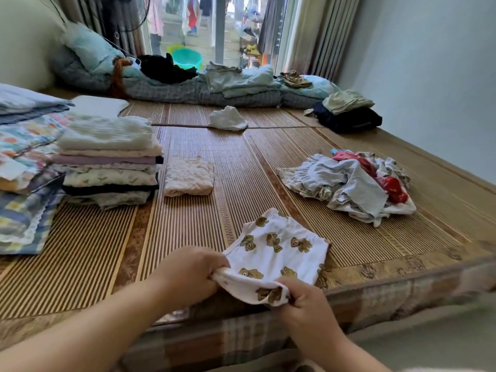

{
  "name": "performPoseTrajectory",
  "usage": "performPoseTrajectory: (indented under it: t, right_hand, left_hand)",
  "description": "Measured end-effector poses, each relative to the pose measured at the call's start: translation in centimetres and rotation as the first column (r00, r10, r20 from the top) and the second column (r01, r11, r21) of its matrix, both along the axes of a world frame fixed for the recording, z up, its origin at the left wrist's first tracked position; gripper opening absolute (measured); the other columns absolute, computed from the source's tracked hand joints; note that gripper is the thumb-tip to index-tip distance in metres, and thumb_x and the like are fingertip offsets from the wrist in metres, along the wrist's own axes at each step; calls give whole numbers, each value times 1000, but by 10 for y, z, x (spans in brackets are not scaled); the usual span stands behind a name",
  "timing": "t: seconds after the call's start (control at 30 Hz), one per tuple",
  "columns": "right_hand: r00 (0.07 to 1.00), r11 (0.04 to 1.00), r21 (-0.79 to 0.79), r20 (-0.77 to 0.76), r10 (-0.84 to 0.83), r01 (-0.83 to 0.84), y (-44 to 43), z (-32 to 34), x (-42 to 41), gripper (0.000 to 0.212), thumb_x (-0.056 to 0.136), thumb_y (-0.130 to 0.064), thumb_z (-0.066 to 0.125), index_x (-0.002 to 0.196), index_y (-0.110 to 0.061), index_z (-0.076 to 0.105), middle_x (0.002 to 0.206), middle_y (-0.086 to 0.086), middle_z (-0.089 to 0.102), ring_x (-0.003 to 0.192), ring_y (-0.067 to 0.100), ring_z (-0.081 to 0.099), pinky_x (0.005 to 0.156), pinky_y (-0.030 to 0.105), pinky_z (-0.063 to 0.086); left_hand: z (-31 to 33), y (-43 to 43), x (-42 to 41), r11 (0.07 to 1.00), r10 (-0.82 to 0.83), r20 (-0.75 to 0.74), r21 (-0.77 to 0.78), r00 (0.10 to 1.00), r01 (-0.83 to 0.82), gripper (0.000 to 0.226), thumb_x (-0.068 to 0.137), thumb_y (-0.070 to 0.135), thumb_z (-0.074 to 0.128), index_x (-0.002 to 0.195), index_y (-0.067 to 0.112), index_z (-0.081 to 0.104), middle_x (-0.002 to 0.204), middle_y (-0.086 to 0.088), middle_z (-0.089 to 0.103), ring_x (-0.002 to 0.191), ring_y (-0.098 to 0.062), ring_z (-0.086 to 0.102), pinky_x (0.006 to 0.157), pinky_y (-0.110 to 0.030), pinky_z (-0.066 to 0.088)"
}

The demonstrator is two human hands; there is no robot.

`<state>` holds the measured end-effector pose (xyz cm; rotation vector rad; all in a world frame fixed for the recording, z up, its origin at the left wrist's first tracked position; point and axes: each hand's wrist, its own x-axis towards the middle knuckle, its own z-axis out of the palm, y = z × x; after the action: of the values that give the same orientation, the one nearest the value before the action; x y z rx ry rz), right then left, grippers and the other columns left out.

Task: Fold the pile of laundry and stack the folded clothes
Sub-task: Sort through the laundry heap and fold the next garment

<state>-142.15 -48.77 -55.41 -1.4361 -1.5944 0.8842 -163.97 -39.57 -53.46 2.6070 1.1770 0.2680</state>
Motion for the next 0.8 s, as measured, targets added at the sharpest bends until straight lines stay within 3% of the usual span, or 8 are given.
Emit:
performPoseTrajectory:
  t: [0.1,0.23,0.37,0.47,0.57,0.67,0.73,0.8]
  right_hand:
    - [997,995,-93,-68,-25,18,-4,14,14,5,84,-20,70,80,-17,73,71,8,67,65,11,56,62,31,43]
    - [950,970,-238,-290,-119,49,10,38,30,16,87,-29,66,91,-18,76,93,13,74,91,30,70,82,46,55]
    - [863,879,-393,-307,-402,270,50,41,65,27,91,-33,60,89,-7,70,85,19,71,80,33,68,69,40,54]
    - [840,789,-428,-114,-531,441,80,27,92,35,92,-44,54,105,-12,63,96,16,67,85,30,63,78,48,56]
    - [829,726,-401,307,-467,558,87,26,105,56,89,-47,59,131,-12,47,115,8,60,89,20,56,67,34,49]
    - [849,714,-488,432,-303,503,85,24,108,46,83,-52,65,99,-8,61,80,0,58,60,11,46,52,24,37]
    - [854,712,-514,459,-244,479,84,19,102,43,79,-57,66,80,-14,62,72,-3,60,57,11,49,53,23,39]
    - [836,753,-451,496,-236,480,86,14,95,38,81,-55,66,80,-18,60,78,-4,63,64,9,55,55,24,41]
  left_hand:
    - [20,6,-8,979,-39,34,-197,999,45,2,80,25,67,80,25,69,70,9,65,63,-6,56,57,-18,44]
    - [41,24,15,949,54,205,-314,977,14,13,80,13,68,78,26,69,68,7,64,56,0,53,53,-15,42]
    - [49,68,68,953,161,255,-291,953,-83,10,85,24,68,95,25,68,83,6,67,67,-2,61,60,-20,54]
    - [41,96,101,893,353,240,-373,904,-250,36,89,38,64,122,25,58,115,-4,65,96,-20,65,84,-36,57]
    - [20,107,113,854,439,-97,-264,893,-449,65,90,62,44,133,13,47,129,-10,58,112,-26,59,89,-36,49]
    - [0,104,116,800,447,-273,-304,852,-517,71,80,76,44,95,10,63,92,-5,68,80,-19,66,66,-28,50]
    - [-12,101,119,777,434,-298,-354,850,-520,66,76,73,57,95,10,63,88,-3,64,78,-18,61,63,-26,48]
    - [-20,96,123,735,458,-254,-432,852,-524,58,76,62,67,102,11,61,92,-3,63,81,-17,61,64,-26,49]
